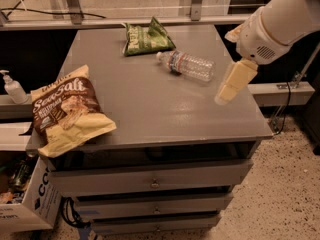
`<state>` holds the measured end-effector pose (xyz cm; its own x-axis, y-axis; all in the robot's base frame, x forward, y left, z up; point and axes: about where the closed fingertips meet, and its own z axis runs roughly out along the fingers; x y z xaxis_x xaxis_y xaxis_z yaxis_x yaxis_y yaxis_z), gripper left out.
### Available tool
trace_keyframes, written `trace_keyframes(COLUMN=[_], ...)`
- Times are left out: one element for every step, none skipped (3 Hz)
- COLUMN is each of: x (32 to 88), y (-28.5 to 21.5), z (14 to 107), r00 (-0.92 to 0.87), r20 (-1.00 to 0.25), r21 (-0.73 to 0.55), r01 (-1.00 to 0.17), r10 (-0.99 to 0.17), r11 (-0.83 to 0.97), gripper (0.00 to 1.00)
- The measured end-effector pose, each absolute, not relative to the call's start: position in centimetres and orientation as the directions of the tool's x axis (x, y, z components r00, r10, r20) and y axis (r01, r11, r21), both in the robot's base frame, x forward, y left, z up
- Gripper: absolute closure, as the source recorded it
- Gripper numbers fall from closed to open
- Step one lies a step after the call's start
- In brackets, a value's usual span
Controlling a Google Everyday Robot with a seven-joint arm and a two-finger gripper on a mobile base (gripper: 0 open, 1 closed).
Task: Move water bottle near brown chip bag
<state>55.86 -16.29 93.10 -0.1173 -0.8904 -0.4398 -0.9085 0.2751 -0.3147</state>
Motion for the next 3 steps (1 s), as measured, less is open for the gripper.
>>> trace_keyframes(x=[60.8,60.9,62.4], y=[-15.2,-15.3,-14.7], z=[92.5,92.1,90.8], r00=[-0.119,-0.117,-0.134], r20=[-0.415,-0.425,-0.451], r21=[-0.348,-0.35,-0.353], r01=[-0.895,-0.893,-0.881], r10=[-0.902,-0.897,-0.882], r11=[0.279,0.282,0.314], gripper=[0.0,0.0,0.0])
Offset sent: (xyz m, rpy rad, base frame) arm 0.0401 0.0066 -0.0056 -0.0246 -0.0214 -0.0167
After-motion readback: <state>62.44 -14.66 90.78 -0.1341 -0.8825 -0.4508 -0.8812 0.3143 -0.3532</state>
